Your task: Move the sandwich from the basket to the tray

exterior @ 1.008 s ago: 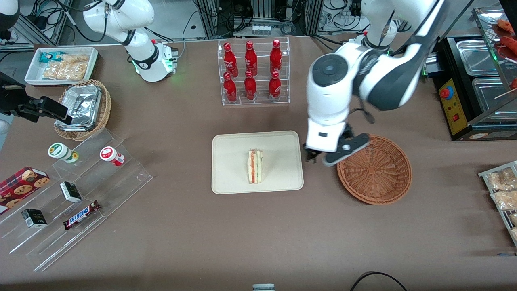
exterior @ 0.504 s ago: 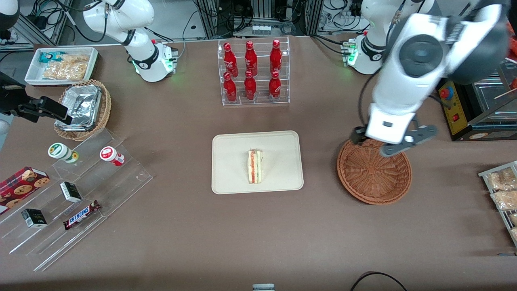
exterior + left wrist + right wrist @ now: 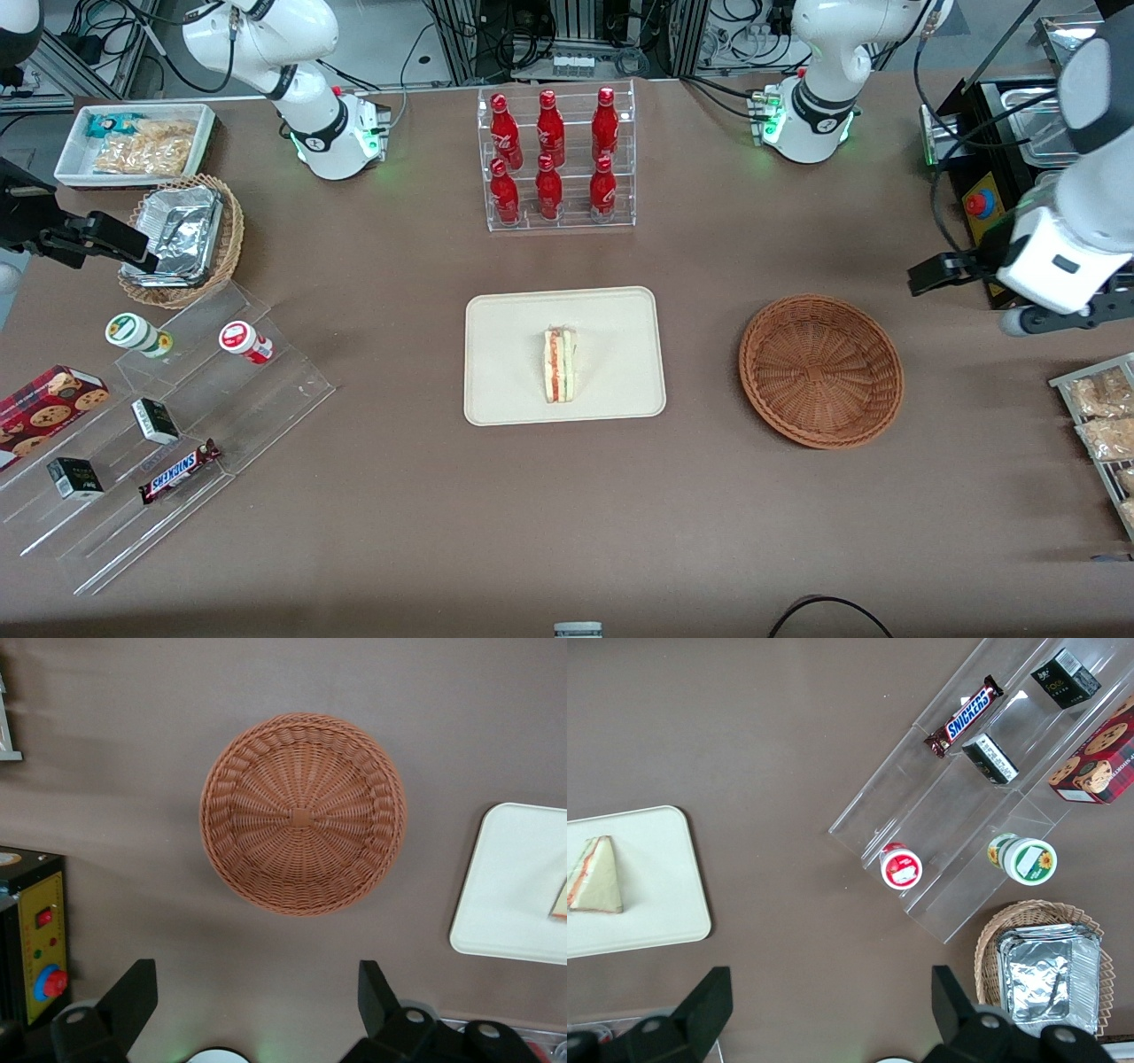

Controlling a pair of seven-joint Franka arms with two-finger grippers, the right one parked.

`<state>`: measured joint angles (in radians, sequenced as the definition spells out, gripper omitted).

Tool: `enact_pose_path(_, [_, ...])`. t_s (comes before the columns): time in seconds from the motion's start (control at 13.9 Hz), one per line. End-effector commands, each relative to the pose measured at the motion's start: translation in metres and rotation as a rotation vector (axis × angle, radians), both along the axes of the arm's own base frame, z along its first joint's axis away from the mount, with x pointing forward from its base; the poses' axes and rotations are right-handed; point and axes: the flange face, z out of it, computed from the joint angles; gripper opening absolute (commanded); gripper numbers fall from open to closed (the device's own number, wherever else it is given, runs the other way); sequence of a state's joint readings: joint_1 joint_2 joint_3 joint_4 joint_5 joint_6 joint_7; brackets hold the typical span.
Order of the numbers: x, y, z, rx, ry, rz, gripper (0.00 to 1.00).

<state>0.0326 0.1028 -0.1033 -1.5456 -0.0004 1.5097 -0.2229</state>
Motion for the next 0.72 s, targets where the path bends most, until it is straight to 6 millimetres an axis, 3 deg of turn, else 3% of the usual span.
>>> enact_pose_path(0.0, [-0.010,-0.002,0.008,-0.016,-0.006,-0.030,1.00])
enact_pose_path(0.22, [0.000,-0.003,0.022,-0.022,-0.039,-0.041,1.00])
enact_pose_path(0.36, [-0.008,-0.003,0.034,-0.027,-0.057,-0.076,1.00])
enact_pose_path(0.65, [-0.043,0.004,0.047,-0.020,-0.085,-0.143,1.00])
